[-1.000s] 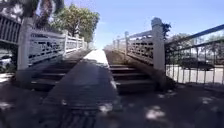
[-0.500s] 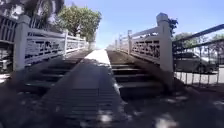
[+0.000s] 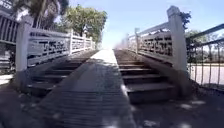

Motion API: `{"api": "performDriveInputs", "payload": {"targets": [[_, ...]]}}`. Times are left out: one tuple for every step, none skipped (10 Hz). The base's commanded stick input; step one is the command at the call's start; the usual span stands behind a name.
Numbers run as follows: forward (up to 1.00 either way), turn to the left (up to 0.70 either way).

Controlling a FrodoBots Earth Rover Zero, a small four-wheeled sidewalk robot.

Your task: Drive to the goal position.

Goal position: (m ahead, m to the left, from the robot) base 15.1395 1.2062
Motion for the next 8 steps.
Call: {"api": "performDriveInputs", "payload": {"targets": [[-0.45, 0.00], [-0.45, 0.00], [-0.45, 0.00], [-0.45, 0.00], [-0.45, 0.00], [-0.45, 0.00], [-0.31, 0.00], [-0.22, 0.00]]}}
